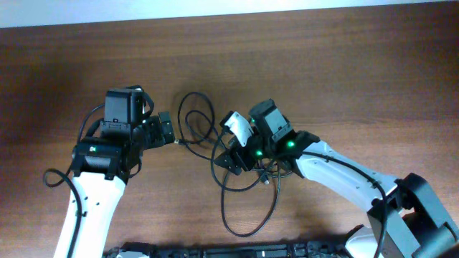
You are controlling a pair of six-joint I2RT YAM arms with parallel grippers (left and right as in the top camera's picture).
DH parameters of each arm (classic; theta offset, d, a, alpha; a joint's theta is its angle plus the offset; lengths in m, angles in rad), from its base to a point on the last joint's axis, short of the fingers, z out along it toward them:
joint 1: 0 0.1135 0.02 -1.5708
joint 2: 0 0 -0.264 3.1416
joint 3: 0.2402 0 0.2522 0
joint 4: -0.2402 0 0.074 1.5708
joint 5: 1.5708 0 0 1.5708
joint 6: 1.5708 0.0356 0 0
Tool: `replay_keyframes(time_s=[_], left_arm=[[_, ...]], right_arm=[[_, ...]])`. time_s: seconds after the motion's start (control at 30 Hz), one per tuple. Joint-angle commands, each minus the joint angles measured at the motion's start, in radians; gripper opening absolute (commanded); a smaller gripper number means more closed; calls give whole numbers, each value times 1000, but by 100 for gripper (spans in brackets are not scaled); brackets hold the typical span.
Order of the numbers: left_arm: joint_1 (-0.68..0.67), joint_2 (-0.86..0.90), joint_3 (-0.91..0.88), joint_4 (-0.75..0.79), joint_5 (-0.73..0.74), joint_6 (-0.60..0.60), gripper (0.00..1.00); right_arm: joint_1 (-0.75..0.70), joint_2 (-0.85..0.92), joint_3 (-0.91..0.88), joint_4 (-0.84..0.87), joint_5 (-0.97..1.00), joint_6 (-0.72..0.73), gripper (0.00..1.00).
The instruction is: Untangle cables
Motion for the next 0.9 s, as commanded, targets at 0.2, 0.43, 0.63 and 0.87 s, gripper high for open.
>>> replay_keyframes(time_s=[0.2,0.43,0.63,0.87], left_arm=[[5,-5,14,2,7,16,99],[5,-5,14,2,7,16,99],[5,-5,14,2,7,16,99],[5,-5,14,2,7,16,99]], right_arm=[[19,58,13,65,112,-10,68],[19,138,13,158,108,23,47],[19,122,18,161,108,50,4],[-10,-82,126,-8,208,69,4]])
